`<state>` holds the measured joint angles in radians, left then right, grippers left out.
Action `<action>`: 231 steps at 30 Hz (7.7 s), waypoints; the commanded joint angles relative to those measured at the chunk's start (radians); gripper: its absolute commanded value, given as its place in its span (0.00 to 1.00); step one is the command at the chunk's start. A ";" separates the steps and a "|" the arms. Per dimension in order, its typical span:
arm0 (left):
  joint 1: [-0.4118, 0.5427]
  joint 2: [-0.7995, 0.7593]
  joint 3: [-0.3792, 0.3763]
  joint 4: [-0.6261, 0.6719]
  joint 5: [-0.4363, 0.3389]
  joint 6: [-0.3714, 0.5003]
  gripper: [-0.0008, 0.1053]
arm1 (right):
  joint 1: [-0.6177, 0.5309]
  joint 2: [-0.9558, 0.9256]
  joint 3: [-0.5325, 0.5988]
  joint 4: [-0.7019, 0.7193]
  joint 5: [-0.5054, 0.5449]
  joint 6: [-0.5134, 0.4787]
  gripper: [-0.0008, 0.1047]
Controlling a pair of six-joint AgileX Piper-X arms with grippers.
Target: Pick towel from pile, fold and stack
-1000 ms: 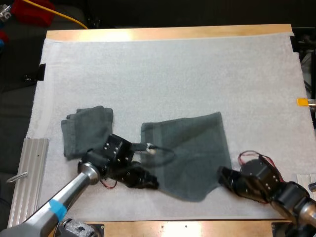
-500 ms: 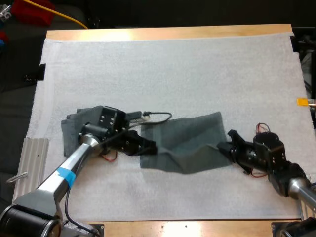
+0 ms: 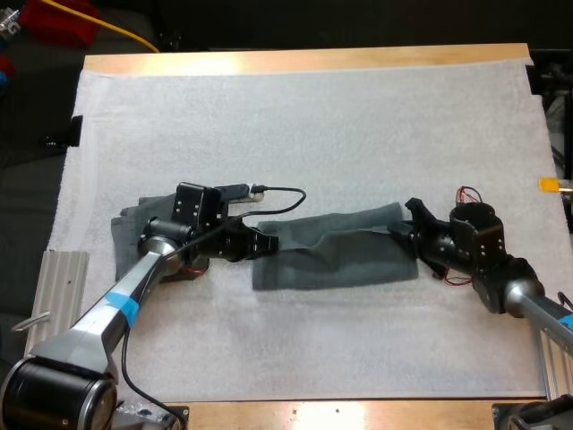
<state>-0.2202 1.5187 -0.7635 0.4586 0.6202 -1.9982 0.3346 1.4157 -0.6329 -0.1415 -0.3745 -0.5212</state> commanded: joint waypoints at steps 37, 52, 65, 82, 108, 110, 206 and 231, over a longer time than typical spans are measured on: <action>-0.006 -0.479 -0.026 0.316 0.005 0.096 0.61 | -0.005 -0.326 -0.004 0.337 -0.115 -0.402 0.59; -0.006 -0.924 -0.026 0.577 -0.032 0.096 0.61 | -0.005 -0.625 -0.011 0.742 -0.059 -0.562 0.59; -0.006 -0.934 -0.026 0.508 -0.109 0.069 0.61 | -0.005 -0.611 -0.055 0.754 0.082 -0.700 0.59; -0.006 -0.934 -0.026 0.507 -0.086 0.067 0.61 | -0.191 -0.223 -0.214 0.744 -0.092 -0.920 0.59; -0.006 -0.934 -0.026 0.509 -0.086 0.067 0.61 | -0.282 0.236 -0.214 0.511 -0.439 -0.906 0.59; -0.006 -0.934 -0.026 0.509 -0.086 0.067 0.61 | -0.277 0.241 -0.214 0.504 -0.437 -0.891 0.59; -0.006 -0.934 -0.026 0.629 0.179 0.070 0.67 | 0.077 -0.058 -0.307 0.807 0.003 -0.783 0.03; -0.006 -0.934 -0.026 0.629 0.179 0.073 0.67 | 0.209 0.148 -0.307 0.534 -0.041 -0.490 0.04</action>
<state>-0.2220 0.5889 -0.7823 1.0931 0.7843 -1.9282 0.5405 1.5606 -0.9353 0.3929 -0.4062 -1.0125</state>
